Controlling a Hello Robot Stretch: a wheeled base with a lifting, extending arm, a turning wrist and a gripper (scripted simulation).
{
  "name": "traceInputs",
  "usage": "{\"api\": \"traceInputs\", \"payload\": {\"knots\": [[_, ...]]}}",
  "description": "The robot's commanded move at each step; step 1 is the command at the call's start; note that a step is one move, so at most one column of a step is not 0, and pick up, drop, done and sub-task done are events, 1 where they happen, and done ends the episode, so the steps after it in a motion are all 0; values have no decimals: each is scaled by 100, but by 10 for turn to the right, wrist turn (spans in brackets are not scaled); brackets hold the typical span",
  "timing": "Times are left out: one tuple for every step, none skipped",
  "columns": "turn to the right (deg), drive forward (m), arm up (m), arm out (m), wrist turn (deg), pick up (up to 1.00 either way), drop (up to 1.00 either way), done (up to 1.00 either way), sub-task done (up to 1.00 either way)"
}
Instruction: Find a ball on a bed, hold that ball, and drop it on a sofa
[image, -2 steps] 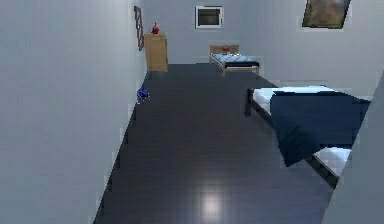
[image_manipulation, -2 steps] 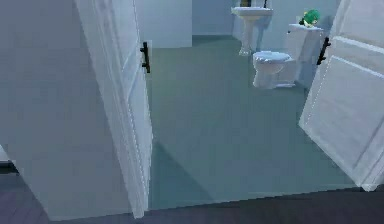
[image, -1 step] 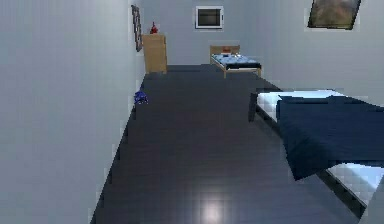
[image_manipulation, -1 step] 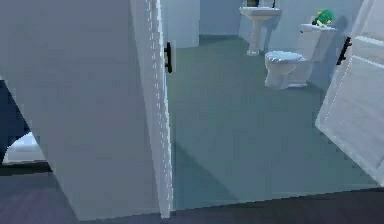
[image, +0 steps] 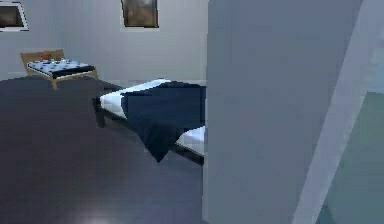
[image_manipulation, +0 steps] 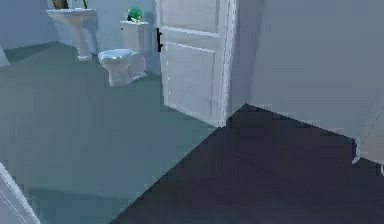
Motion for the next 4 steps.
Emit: {"api": "traceInputs", "payload": {"knots": [[450, 0, 0, 0, 0, 0, 0, 0, 0], [0, 10, 0, 0, 0, 0, 0, 0, 0], [-450, 0, 0, 0, 0, 0, 0, 0, 0], [-390, 0, 0, 0, 0, 0, 0, 0, 0]]}}
